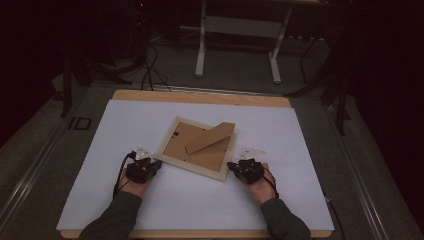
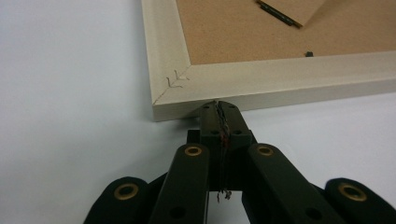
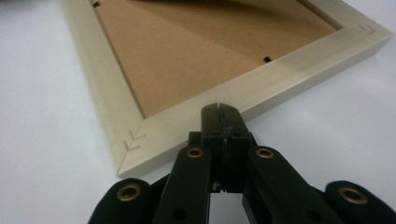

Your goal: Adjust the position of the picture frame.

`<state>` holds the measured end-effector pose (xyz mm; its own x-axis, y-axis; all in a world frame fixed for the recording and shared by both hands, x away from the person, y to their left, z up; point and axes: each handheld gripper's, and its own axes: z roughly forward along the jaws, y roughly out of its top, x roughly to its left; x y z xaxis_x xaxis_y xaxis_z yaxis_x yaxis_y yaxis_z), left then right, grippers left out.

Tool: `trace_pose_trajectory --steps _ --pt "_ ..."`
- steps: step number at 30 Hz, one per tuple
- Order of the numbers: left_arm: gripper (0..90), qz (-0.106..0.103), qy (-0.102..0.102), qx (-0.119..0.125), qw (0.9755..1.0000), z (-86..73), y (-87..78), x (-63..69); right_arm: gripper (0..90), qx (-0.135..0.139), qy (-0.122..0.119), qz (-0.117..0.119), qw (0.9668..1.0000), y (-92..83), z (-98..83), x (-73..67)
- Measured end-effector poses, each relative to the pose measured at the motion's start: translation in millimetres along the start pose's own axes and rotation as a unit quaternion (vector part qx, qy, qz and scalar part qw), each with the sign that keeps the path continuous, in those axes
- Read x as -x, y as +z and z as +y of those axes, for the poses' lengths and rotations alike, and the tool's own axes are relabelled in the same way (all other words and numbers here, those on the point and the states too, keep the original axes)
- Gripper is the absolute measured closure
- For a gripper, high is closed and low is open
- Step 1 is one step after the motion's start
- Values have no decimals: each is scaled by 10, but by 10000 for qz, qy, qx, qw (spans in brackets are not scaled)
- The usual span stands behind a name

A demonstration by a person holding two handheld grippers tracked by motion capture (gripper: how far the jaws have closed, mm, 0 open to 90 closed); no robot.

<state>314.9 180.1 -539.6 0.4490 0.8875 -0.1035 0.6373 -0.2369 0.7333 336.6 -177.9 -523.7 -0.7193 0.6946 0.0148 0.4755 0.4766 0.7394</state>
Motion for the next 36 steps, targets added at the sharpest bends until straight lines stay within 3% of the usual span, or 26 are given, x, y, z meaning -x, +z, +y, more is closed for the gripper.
trace_pose_trajectory --steps 5,14,30,33,36 --pt "900 105 10 -40 9999 71 47 -31 898 -15 -177 120 9998 18 20 -104" --pt "900 100 -106 -61 9999 226 206 -31 898 -40 -368 398 9985 127 61 -298" --pt "900 -157 -63 31 9999 423 358 226 898 -31 -746 742 9944 468 353 -668" --pt "900 -156 -59 14 9999 410 350 215 898 11 -769 689 9947 466 369 -628" --pt "900 -146 -128 17 9998 358 327 170 897 68 -586 528 9969 404 318 -444"
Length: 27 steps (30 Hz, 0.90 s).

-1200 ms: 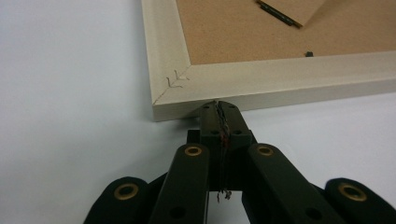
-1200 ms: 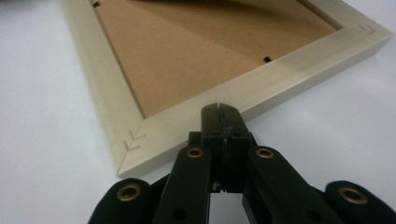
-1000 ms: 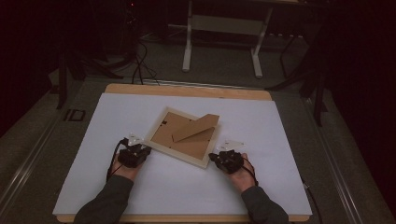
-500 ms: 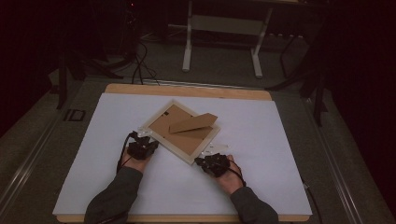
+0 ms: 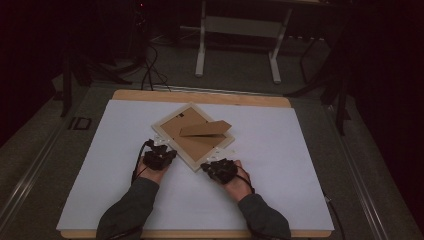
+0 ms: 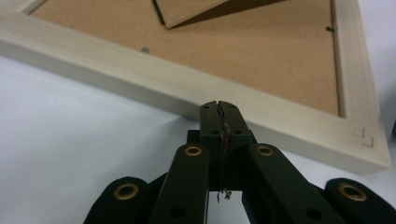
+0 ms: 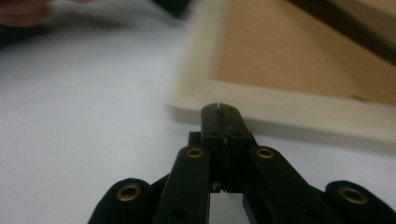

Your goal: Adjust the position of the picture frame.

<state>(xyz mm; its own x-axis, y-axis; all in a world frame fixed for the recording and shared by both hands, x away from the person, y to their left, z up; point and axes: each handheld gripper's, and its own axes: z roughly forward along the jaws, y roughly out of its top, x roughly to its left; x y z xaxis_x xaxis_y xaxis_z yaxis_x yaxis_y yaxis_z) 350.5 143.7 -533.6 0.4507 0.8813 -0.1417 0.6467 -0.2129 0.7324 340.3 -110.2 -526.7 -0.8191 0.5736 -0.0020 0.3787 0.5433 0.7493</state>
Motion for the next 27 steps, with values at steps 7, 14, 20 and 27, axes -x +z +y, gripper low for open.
trace_pose_trajectory --steps 7,14,20,27 --pt "900 33 -180 64 9998 -85 -30 -34 886 204 615 -626 9959 -205 -129 544" --pt "900 13 -48 72 10000 -67 -43 11 886 342 1027 -1029 9888 -258 -87 936" --pt "900 -13 -119 127 9998 -54 -48 31 863 448 1385 -1152 9826 -235 -15 1190" --pt "900 -46 -144 103 9998 -54 -12 70 889 310 1622 -1227 9786 -99 55 1349"
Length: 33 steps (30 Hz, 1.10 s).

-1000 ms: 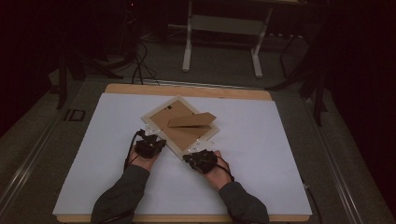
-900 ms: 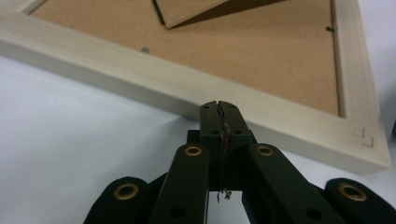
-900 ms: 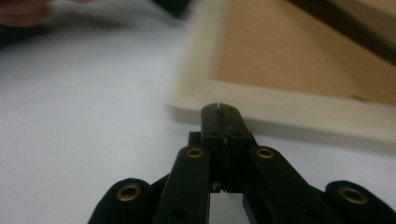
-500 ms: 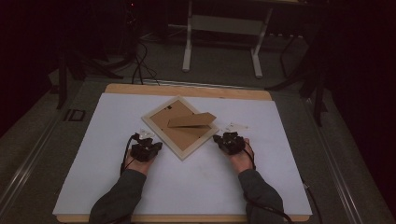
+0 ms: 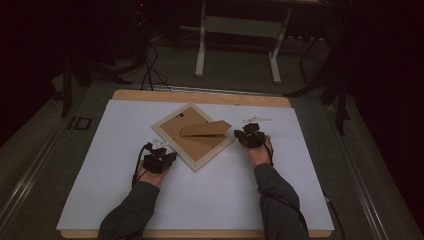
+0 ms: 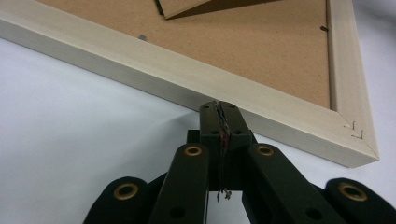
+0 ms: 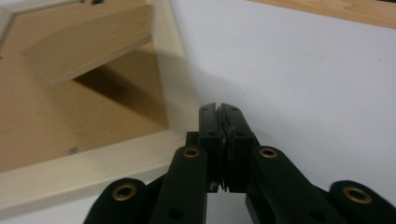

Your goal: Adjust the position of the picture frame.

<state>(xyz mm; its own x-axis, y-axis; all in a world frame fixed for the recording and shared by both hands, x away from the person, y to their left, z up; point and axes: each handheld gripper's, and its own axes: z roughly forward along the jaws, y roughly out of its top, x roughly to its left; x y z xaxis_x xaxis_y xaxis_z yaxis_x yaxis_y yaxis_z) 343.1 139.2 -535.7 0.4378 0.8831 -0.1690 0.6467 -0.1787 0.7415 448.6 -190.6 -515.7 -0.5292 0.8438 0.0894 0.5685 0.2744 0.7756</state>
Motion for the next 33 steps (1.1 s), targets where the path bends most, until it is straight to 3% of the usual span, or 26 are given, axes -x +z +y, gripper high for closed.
trace_pose_trajectory --steps 2,5,12,15,21,33 --pt "900 -4 -7 -15 10000 7 17 20 895 -44 115 -60 9999 59 21 30" --pt "900 -32 -41 -17 10000 13 31 29 895 -94 345 38 9994 130 32 70" --pt "900 -51 -124 -33 9999 -19 40 19 898 -220 525 199 9982 193 13 103" --pt "900 -43 -211 -84 9997 -41 25 -16 898 -319 367 292 9984 179 -25 73" --pt "900 -17 -260 -107 9996 -49 0 -53 899 -368 305 387 9981 127 -120 7" --pt "900 34 -296 -103 9995 -66 -32 -101 900 -475 -116 355 9982 -28 -234 -198"
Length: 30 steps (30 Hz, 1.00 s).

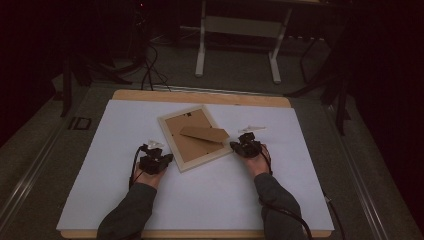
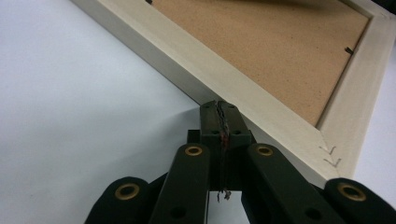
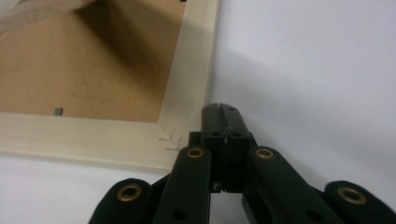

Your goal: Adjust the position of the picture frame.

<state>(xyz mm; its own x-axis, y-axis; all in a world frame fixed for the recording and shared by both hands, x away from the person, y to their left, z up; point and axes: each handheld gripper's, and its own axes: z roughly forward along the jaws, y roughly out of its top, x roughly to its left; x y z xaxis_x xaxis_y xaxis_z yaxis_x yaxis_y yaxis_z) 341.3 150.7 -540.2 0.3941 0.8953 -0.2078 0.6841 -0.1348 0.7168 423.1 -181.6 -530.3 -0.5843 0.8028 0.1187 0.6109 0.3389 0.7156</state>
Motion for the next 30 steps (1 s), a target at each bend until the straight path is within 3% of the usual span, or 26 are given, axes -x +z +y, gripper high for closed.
trace_pose_trajectory --steps 2,11,18,30 --pt "900 1 14 -14 10000 1 -6 -8 900 13 99 41 9999 -25 -39 -24" --pt "900 13 80 -44 10000 -5 -31 -42 900 21 37 89 10000 -88 -149 -101" --pt "900 49 139 -62 9999 -8 -54 -74 900 -3 -187 166 9997 -198 -274 -231" --pt "900 12 38 -47 10000 24 -26 -121 900 66 -561 296 9980 -447 -487 -494"
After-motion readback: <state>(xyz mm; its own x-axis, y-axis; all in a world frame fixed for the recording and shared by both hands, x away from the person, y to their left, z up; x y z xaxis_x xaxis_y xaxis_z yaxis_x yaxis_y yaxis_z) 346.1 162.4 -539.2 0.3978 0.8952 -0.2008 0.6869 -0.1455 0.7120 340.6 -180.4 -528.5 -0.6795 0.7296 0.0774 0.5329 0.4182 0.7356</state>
